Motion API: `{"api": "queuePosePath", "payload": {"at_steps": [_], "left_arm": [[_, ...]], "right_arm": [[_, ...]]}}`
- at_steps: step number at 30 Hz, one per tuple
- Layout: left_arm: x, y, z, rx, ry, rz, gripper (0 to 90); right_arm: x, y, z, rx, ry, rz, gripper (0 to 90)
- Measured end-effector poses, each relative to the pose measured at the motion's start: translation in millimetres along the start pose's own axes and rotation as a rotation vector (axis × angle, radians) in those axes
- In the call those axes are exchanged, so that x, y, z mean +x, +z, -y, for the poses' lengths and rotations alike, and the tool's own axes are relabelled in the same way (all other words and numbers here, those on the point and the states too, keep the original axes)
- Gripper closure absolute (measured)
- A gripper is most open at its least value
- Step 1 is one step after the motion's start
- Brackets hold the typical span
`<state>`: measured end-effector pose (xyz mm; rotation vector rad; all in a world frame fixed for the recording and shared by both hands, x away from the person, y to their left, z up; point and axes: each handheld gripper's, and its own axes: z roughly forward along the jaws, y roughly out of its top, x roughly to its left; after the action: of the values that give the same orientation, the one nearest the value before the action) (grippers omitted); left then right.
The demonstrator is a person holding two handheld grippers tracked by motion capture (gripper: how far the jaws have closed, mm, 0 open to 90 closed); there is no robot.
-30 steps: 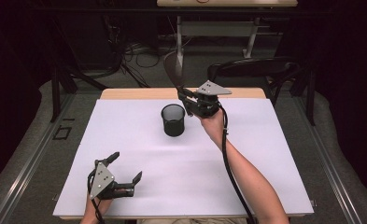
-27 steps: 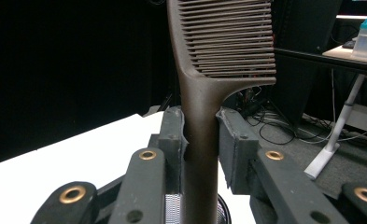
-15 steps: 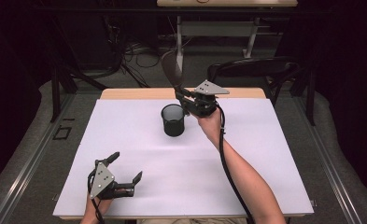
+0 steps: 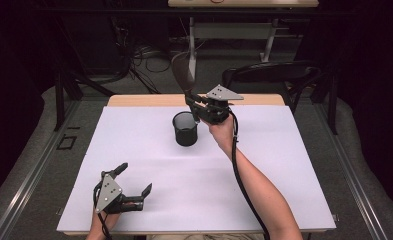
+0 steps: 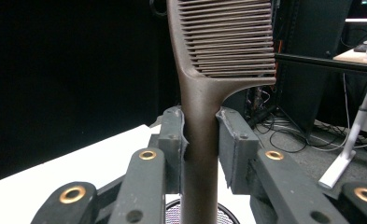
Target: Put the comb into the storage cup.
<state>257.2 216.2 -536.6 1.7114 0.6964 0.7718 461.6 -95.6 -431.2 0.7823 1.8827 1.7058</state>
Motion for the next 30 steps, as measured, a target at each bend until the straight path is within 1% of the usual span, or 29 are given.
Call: {"api": "queuePosePath", "payload": {"at_steps": [1,6,8,12,14,22,30], "left_arm": [[-0.2,0.1,-0.1,-0.001,0.000,0.001,0.1],[0.0,-0.1,0.2,-0.002,-0.004,0.002,0.1],[0.1,-0.2,0.2,-0.003,-0.004,0.001,0.1],[-0.2,0.1,0.0,-0.001,0.000,0.004,0.1],[-0.4,-0.2,0.0,-0.003,-0.004,0.002,0.1],[-0.3,-0.5,0.2,-0.002,-0.004,0.001,0.1],[-0.3,-0.6,0.2,-0.003,-0.003,0.001,0.1]], "right_arm": [[-0.3,0.4,0.5,-0.002,0.007,-0.001,72.9],[-1.4,3.7,1.6,-0.007,0.000,0.001,73.0],[-2.5,4.7,2.3,-0.010,0.008,0.001,73.0],[-3.7,8.2,3.6,-0.012,0.000,0.006,73.0],[-4.4,9.1,4.1,-0.017,0.006,0.005,73.0],[-5.7,14.9,6.5,-0.032,0.001,0.015,73.0],[-5.8,21.3,11.4,-0.034,-0.003,0.015,73.0]]}}
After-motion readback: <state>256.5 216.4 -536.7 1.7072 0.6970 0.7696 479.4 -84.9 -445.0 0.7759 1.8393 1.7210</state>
